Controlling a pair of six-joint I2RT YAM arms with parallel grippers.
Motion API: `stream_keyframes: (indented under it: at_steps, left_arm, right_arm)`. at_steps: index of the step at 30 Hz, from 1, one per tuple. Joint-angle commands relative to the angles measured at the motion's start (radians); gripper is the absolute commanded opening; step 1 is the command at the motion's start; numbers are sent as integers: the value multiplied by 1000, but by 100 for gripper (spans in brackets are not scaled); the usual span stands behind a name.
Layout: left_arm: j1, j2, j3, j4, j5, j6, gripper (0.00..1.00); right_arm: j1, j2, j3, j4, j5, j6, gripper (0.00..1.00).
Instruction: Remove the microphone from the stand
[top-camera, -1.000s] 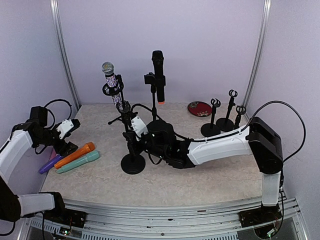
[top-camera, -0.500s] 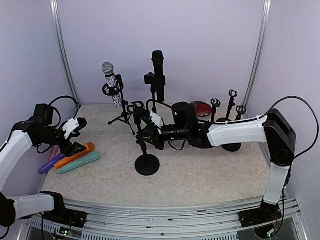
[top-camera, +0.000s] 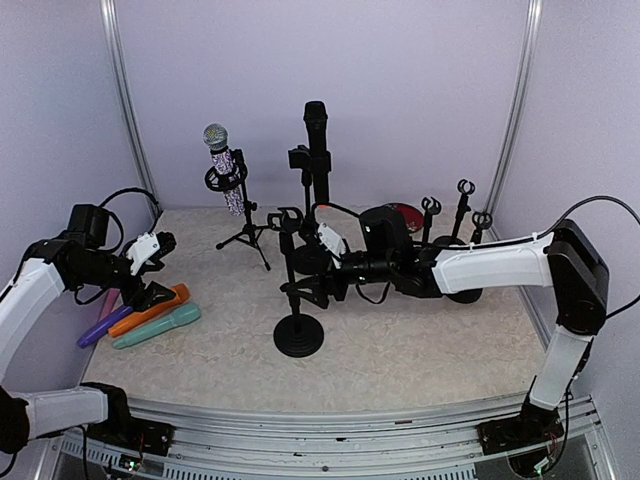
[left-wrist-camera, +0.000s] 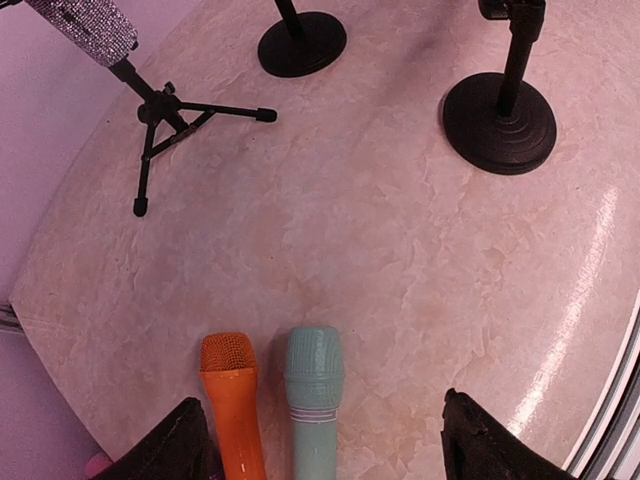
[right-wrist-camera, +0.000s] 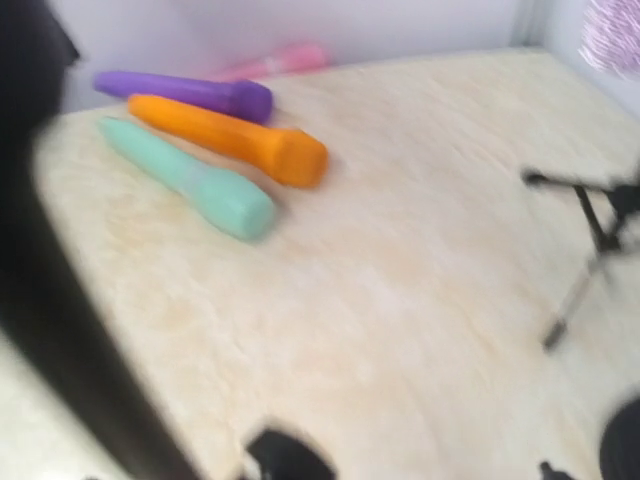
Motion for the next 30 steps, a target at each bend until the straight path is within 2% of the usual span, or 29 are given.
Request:
stream_keyframes:
  at_steps: [1, 4, 8, 11, 15, 21, 26, 28, 30]
  left_arm:
    - [-8, -11, 22, -2, 18, -3, 78]
    - [-8, -14, 17, 0, 22, -3, 77]
    - [-8, -15, 18, 2, 19, -7, 77]
    - [-8, -18, 21, 2, 20, -9, 77]
    - [-7, -21, 31, -6, 16, -2, 77]
    - [-8, -23, 43, -7, 8, 0, 77]
    - [-7, -20, 40, 8, 3, 3, 77]
    - [-8, -14, 43, 8, 3, 2, 77]
    - [-7, -12, 50, 5, 3, 1, 77]
  right_arm:
    - [77, -100, -141, 148, 266, 125, 92]
    - [138, -121, -199, 190, 403, 171, 90]
    - [213, -109, -268, 337, 591, 216, 78]
    - [262, -61, -265, 419, 714, 229, 67]
    - [295, 14, -205, 456, 798, 204, 61]
    - [296, 85, -138, 418, 868, 215, 53]
    - [298, 99, -167, 457, 865, 224, 45]
    - [297, 108, -162, 465, 838, 200, 37]
    - [297, 108, -162, 475, 801, 171, 21]
